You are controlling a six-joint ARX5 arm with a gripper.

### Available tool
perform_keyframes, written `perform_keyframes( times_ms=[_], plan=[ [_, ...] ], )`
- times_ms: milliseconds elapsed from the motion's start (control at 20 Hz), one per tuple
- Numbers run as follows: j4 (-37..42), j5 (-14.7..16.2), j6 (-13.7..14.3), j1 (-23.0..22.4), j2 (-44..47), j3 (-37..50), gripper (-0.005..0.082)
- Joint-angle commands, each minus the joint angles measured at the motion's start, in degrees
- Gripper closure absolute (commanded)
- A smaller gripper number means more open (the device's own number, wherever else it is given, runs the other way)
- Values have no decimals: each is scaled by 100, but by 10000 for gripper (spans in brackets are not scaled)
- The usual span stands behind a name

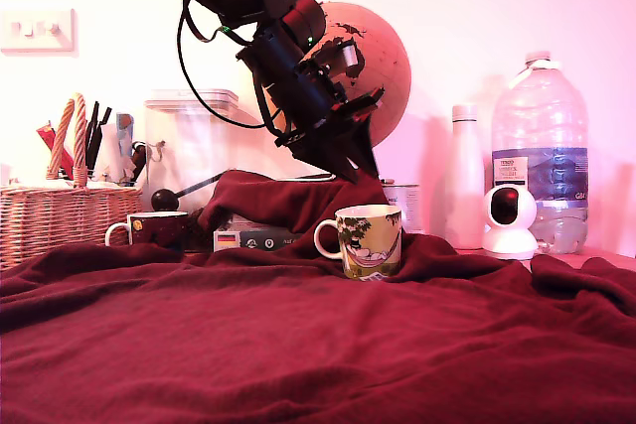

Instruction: Pick up the coffee capsules on the table and drop them inside the coffee cup

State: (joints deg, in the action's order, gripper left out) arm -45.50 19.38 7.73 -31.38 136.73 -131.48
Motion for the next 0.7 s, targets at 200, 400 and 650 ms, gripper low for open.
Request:
perform_keyframes(
  times_ms=[200,400,650],
  plan=[
    [-212,-39,52,11,-678,-2,789],
    [-424,-61,177,87,-953,-2,789],
    [-592,-61,177,293,-1287,-2,789]
  ],
)
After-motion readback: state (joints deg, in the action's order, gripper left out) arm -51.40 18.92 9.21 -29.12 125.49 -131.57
